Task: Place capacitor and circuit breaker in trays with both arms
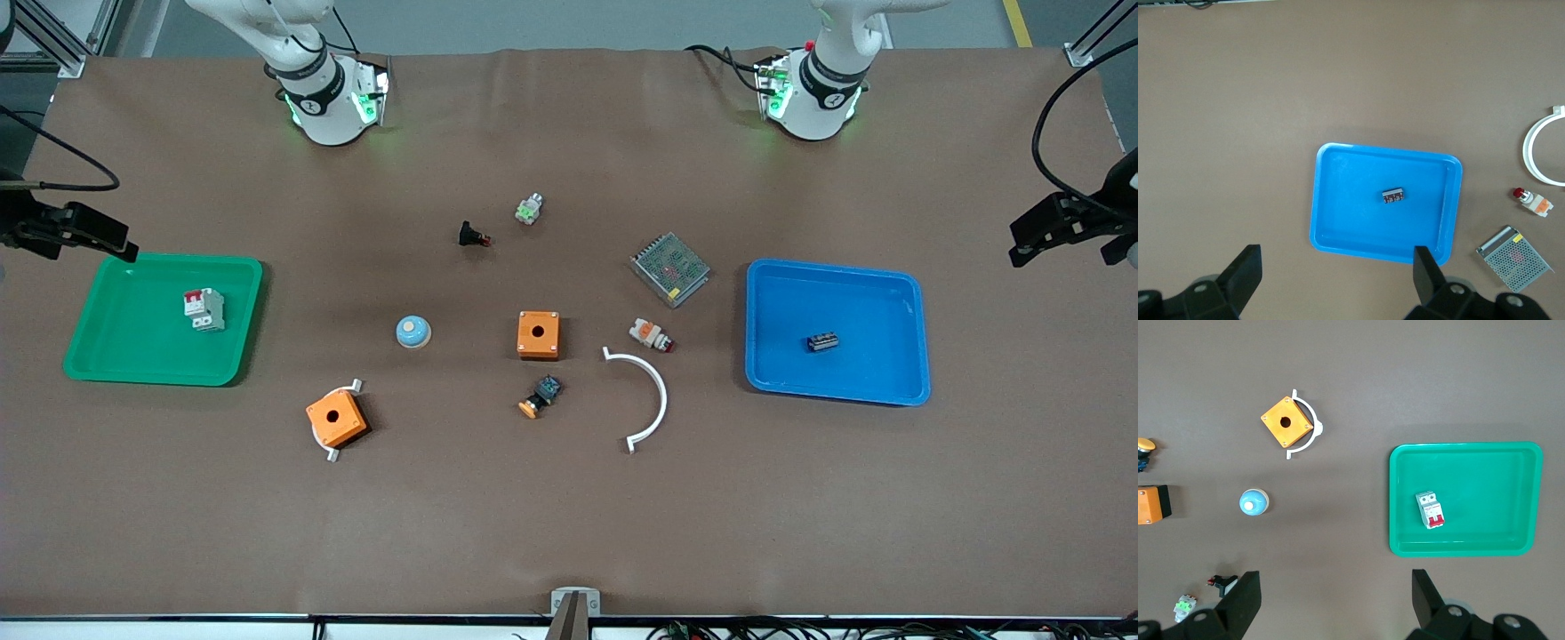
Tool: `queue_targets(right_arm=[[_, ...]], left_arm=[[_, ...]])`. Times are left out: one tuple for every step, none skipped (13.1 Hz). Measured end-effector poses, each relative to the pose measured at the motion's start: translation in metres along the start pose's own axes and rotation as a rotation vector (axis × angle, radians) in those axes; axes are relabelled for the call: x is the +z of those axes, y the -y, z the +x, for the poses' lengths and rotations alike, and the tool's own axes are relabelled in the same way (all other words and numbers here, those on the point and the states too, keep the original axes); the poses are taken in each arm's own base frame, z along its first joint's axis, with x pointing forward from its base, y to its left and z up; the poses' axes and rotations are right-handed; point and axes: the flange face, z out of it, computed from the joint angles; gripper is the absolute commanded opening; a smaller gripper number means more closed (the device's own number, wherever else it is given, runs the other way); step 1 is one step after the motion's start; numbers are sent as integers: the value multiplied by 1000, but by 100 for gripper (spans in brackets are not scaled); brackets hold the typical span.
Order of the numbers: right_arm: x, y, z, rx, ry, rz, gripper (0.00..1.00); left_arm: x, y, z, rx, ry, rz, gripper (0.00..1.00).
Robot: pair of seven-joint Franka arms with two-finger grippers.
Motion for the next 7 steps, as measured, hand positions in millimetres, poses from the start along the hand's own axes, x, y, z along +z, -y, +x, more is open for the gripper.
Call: queue_targets(right_arm=[[1,1,-11,0,-16,-4,100],[3,1,-24,1,-22,-7,100],[4,2,-35,1,-19,-11,100],[5,1,-43,1,-12,-13,100],[6,0,-47,-1,2,-14,100],[8,-2,-50,3,17,-14,100],[10,-6,-51,9,30,-14,100]], left_arm=[[3,-3,-4,5,0,0,100],[7,-6,-7,10,-1,1,100],[11,-8,-10,8,-6,-4,100],[11,-9,-11,4,-11,-16,100],[11,-10,-11,1,-13,-23,100],[11,-11,-11,1,-15,-27,100],[11,-13,-11,3,-16,-28,100]])
